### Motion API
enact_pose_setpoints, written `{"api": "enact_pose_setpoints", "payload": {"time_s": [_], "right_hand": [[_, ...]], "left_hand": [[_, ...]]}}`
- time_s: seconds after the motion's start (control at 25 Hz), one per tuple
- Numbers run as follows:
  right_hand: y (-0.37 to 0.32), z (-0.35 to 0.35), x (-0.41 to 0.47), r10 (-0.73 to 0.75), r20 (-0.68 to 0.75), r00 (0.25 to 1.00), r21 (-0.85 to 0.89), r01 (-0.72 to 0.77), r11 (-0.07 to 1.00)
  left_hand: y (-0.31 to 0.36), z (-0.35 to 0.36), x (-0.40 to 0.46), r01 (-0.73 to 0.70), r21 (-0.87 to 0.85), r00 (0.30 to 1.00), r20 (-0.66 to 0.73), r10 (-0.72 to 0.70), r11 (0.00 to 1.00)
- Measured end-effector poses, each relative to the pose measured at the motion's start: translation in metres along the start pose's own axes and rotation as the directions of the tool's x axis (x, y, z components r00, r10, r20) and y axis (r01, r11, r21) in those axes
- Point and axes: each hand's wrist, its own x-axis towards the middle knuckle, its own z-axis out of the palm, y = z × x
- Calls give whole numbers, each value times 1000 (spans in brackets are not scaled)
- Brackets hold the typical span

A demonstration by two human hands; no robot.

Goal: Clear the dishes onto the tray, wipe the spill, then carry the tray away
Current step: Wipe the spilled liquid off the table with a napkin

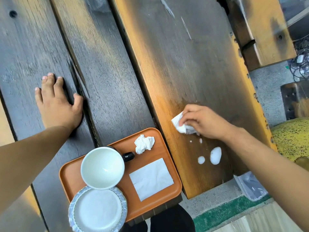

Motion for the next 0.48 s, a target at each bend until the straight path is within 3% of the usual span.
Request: {"api": "enact_pose_setpoints", "payload": {"time_s": [0.08, 0.2, 0.32, 0.4, 0.48], "right_hand": [[20, -20, -4, 134, -177, 975, -19, -139, 990], [19, -27, 4, 274, -372, 887, 95, -257, 962], [17, -25, 13, 366, -562, 742, 177, -325, 929], [23, -19, 7, 442, -585, 680, 173, -428, 887], [18, -4, -5, 482, -555, 678, 152, -487, 860]], "left_hand": [[1, 1, -2, 2, 2, 1000, -4, -2, 1000], [0, 0, -1, 0, -1, 1000, -5, 0, 1000], [-1, 0, -1, -6, 2, 1000, -8, 6, 1000], [0, 0, -1, -5, 1, 1000, -6, 5, 1000], [0, 0, -1, -8, -5, 1000, -1, 8, 1000]]}}
